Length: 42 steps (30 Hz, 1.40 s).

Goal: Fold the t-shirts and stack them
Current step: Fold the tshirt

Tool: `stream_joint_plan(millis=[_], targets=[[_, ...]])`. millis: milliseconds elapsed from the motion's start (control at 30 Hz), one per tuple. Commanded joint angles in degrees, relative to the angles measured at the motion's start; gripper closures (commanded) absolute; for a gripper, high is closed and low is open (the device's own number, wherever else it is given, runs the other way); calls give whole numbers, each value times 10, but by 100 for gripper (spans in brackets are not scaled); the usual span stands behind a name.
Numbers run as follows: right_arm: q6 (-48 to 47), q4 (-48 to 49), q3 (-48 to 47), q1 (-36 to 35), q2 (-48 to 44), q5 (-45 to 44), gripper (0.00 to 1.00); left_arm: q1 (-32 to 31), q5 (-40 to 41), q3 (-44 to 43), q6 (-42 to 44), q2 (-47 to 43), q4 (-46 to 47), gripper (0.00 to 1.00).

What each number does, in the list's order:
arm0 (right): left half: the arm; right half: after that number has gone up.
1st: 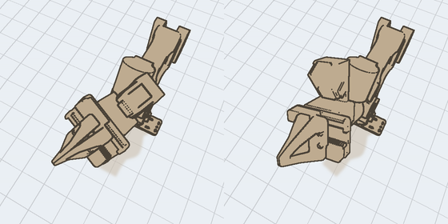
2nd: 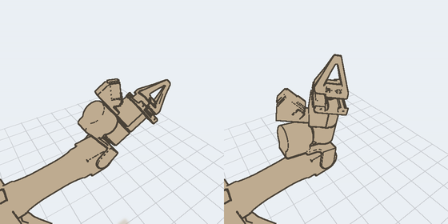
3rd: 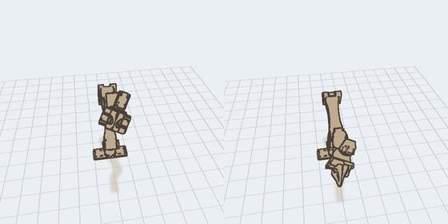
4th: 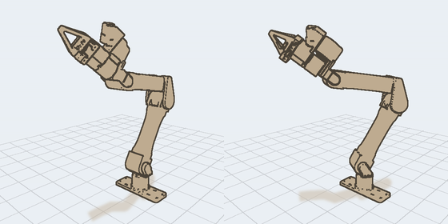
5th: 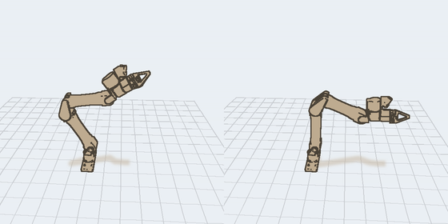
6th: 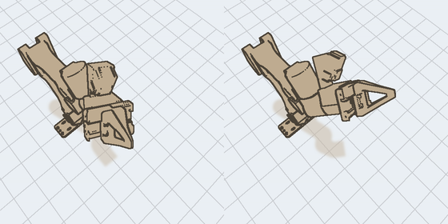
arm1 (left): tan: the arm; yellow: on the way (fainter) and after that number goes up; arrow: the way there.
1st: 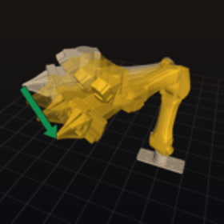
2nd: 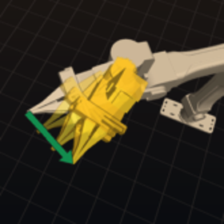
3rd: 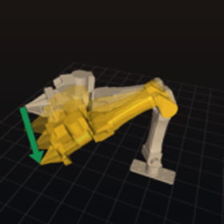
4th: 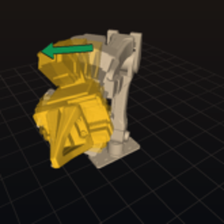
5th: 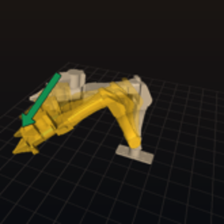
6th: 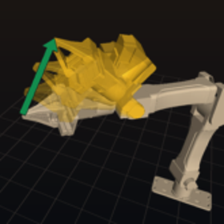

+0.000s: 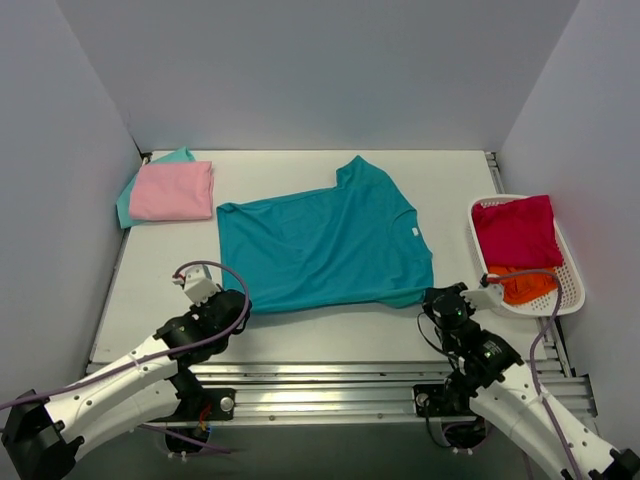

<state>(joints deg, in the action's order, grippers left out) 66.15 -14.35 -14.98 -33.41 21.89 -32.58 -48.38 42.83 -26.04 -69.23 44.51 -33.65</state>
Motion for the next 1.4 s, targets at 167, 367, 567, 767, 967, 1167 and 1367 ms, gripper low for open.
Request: stream_joint_plan(millis=[167, 367, 567, 767, 967, 1167, 1367], targets=[[-72, 174, -99, -1, 203, -5, 100, 53, 6, -55, 88, 19, 103, 98], [-82, 236, -138, -2, 300, -11, 100, 115, -51, -49, 123, 56, 183, 98], [-77, 272, -168, -3, 384, -21, 100, 143, -66, -40, 132, 84, 238, 98], [-85, 293, -218, -3, 452, -44, 100, 175, -80, -45, 146, 134, 295, 98], [-96, 317, -268, -2, 534, -63, 100, 209, -98, -52, 144, 223, 372, 98], [-93, 365, -308, 11, 632, -71, 100, 253, -123, -69, 154, 288, 423, 98], [-93, 390, -366, 16, 718, -71, 100, 287, -146, -98, 164, 338, 451, 98]])
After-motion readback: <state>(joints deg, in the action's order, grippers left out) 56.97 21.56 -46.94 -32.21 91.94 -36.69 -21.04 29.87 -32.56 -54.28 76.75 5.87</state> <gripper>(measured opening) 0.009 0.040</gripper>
